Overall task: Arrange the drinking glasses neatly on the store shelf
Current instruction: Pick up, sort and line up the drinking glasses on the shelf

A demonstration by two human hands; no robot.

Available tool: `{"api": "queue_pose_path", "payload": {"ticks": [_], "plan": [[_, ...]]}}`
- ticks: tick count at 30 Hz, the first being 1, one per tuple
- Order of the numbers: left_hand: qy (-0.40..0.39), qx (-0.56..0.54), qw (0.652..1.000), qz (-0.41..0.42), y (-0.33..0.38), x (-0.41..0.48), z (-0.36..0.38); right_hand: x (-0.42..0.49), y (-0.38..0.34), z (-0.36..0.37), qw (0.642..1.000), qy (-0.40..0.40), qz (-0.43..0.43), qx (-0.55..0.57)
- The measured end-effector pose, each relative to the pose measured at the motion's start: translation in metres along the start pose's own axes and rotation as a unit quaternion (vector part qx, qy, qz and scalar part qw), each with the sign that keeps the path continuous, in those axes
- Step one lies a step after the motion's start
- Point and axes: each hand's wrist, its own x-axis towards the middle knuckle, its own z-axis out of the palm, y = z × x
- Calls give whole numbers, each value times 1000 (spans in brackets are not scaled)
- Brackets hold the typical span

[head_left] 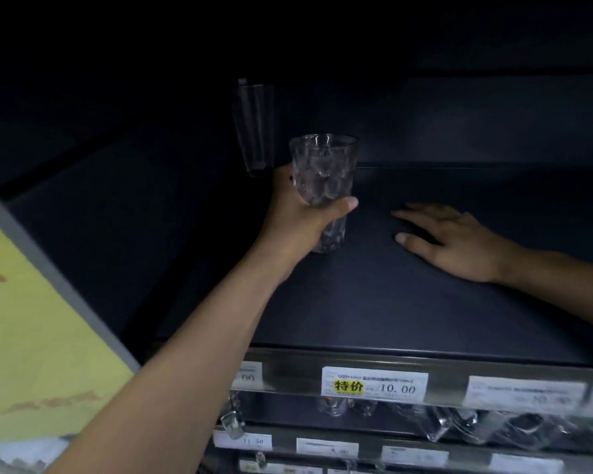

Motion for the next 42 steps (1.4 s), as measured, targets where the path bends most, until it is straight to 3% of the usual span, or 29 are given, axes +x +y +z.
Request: {"api": "queue_pose_path", "payload": {"ticks": [9, 14, 22, 42], "plan": [[54, 23, 997, 50, -32, 67, 19, 1, 1, 1, 1000, 10, -4, 3], [66, 48, 996, 47, -54, 97, 3, 1, -1, 0, 1000, 12, -2, 9], [161, 69, 984, 28, -68, 127, 2, 1, -4, 2, 1000, 28, -1, 15], [200, 215, 956, 2, -79, 158, 8, 3, 0, 3, 999, 29, -13, 15]]}}
